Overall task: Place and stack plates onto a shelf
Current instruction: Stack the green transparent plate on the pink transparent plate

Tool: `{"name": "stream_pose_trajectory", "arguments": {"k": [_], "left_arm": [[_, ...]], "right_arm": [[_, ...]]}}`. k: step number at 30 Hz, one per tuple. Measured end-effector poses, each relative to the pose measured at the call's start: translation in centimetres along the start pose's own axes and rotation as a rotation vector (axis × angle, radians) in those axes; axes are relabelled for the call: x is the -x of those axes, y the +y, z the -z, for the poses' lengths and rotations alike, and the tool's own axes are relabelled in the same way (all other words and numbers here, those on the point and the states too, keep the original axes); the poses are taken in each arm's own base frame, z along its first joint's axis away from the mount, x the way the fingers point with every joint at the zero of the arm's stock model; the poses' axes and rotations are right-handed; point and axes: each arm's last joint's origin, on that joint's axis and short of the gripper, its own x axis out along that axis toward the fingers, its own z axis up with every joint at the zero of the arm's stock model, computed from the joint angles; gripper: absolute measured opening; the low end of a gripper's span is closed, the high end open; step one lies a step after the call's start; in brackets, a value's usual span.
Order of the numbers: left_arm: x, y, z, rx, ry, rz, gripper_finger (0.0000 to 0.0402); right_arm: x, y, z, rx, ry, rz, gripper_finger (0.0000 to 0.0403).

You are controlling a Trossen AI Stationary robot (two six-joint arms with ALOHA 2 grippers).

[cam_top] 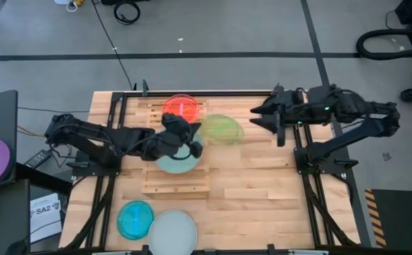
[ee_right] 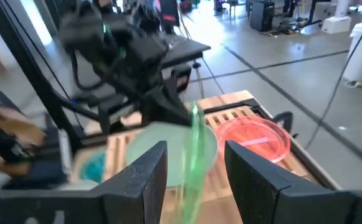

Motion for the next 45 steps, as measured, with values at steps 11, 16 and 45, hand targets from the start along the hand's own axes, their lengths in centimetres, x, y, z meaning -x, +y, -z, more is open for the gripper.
{"name": "stream_pose_trajectory", "arguments": {"k": [11, 16, 45], "left_arm": [[-1.7, 1.9, -0.9, -0.080, -0.057, -0.180, 0.0004], [-2.2, 2.4, -1.1, -0.077, -0.064, -0.217, 0.0004], [-2.6, 1.5, -0.3, -0.083, -0.059, -0.201, 0.0004]], "right_arm": [[-5.4, 0.1, 1.6, 0.290, 0.121, 0.329, 0.0165], [-7.3, 0.4, 2.1, 0.335, 0.143, 0.339, 0.0165], [-9.1, 0.4, 1.6, 0.451, 0.086, 0.477, 0.0165]]}}
